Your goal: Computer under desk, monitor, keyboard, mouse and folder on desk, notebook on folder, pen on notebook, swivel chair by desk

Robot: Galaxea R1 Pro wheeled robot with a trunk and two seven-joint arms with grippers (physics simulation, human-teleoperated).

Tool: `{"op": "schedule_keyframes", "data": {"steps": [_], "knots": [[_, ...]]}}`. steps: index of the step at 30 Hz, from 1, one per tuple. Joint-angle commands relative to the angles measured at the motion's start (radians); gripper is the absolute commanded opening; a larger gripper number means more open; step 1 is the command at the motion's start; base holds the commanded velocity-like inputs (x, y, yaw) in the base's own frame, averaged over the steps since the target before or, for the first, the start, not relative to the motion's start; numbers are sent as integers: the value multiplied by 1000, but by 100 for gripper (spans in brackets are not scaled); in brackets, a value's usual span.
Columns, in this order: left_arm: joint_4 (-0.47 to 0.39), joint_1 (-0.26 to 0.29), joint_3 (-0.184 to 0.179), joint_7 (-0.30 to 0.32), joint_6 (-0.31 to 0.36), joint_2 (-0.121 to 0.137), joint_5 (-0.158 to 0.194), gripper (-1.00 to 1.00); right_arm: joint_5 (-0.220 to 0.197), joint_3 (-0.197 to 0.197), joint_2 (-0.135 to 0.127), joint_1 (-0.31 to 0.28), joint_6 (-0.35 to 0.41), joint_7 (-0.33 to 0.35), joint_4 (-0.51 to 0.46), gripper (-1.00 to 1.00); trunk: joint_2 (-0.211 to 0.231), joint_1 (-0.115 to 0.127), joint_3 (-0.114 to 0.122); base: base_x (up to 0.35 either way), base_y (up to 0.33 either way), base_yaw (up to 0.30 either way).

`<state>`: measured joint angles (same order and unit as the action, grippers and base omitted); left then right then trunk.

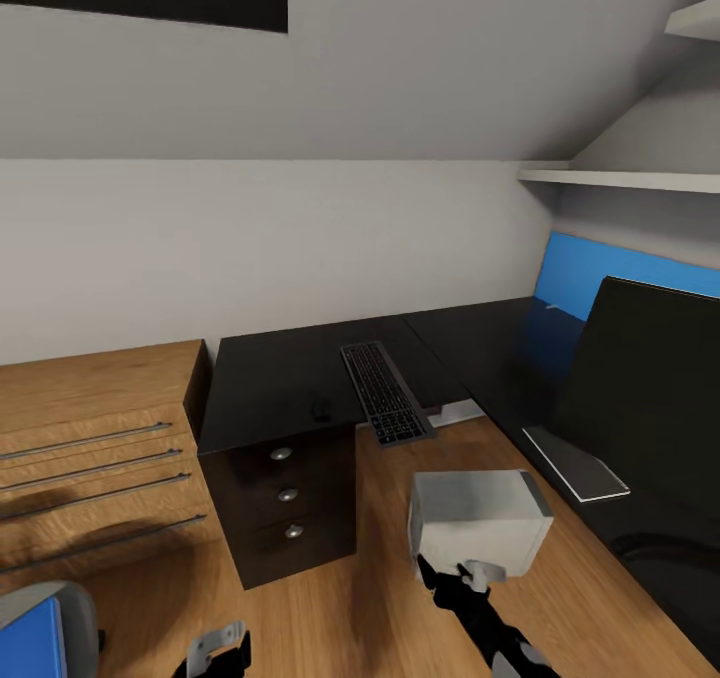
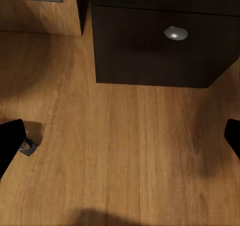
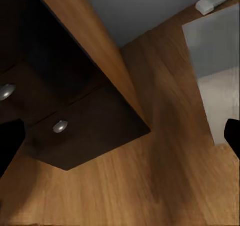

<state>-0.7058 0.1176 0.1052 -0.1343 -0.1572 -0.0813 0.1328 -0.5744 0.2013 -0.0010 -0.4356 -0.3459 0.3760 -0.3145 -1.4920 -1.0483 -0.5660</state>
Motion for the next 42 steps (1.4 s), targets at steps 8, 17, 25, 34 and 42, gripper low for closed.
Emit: {"op": "schedule_keyframes", "data": {"steps": [8,17,25,34,42], "knots": [[11,1,4,-6,-60,0,11,100,6,8,-1,-1,-98,-168,16,100,0,0,-1,0,0,0],[12,1,11,-10,-68,-1,14,100,39,8,-18,-1,-126,-231,15,100,0,0,-1,0,0,0],[12,1,13,-13,-68,-2,14,100,43,8,-20,-1,-164,-321,-4,100,0,0,-1,0,0,0],[12,1,13,-14,-67,-2,16,100,71,10,-21,-1,-183,-409,-85,100,0,0,-1,0,0,0],[12,1,14,-12,-68,-2,16,100,159,9,-19,-1,-47,-495,-216,100,0,0,-1,0,0,0]]}}
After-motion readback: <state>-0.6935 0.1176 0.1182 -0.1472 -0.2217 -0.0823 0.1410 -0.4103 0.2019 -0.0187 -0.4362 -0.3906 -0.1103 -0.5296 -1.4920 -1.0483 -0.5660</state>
